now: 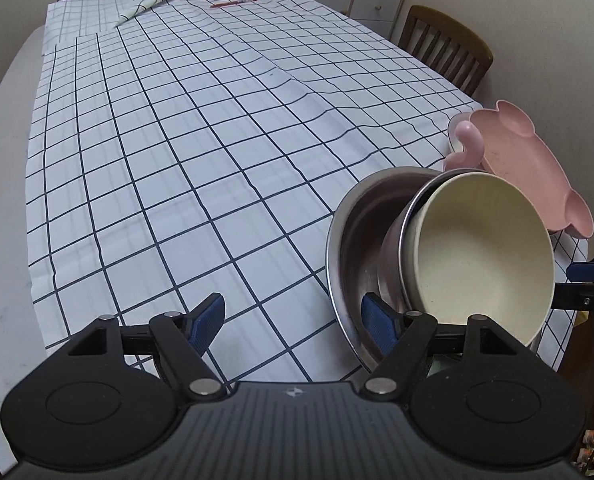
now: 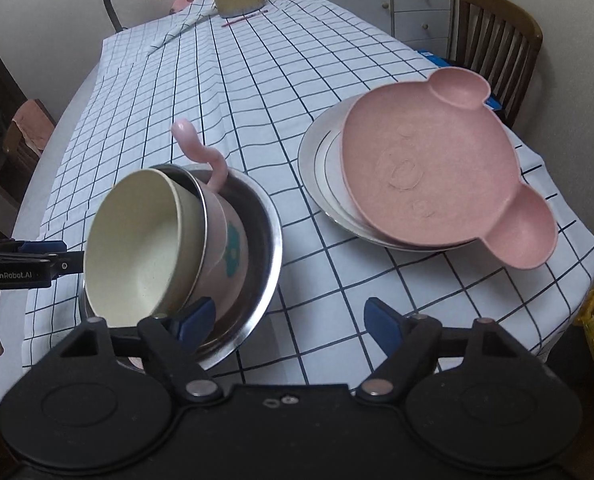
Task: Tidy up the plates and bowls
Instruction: 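Lift the nested steel bowl with both grippers and carry it over the plate stack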
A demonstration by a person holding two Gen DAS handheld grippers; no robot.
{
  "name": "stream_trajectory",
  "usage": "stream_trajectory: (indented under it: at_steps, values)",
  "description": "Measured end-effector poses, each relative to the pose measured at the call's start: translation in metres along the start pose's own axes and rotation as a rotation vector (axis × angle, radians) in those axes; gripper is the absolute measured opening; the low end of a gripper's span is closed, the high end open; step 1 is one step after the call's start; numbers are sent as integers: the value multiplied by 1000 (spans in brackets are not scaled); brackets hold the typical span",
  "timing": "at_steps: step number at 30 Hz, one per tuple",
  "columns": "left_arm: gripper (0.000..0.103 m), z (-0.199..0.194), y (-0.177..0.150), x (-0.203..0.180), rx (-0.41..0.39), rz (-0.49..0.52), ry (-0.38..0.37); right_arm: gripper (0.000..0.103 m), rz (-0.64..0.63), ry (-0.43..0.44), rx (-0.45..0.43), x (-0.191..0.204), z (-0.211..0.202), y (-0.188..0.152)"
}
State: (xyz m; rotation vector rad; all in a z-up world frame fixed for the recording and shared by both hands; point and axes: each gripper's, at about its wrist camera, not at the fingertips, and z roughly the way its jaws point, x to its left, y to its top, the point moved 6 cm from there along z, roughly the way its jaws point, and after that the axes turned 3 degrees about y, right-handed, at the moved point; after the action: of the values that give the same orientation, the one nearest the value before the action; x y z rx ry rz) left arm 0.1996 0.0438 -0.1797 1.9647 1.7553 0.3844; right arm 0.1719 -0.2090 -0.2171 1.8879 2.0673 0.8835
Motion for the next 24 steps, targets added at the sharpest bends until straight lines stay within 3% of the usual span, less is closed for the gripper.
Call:
stream_trajectory:
  at_steps: [7, 11, 16, 18, 20, 24]
  values:
    - [74, 8, 5, -4, 3, -2, -8, 71, -8, 7, 24, 1, 12, 0]
    - [69, 14, 7, -7, 9, 8, -8, 56, -24, 17, 36, 3, 17, 1]
    - [68, 17, 11, -8, 14, 10, -13, 54, -35, 22, 39, 4, 20, 2]
    - [63, 18, 13, -8, 17, 4, -17, 53, -34, 20, 43, 3, 22, 2]
    - [48, 20, 13, -9, 28, 1, -20, 45, -24, 29, 55, 3, 25, 3]
    - [40, 21, 14, -11, 41, -3, -21, 36, -19, 29, 58, 6, 26, 4]
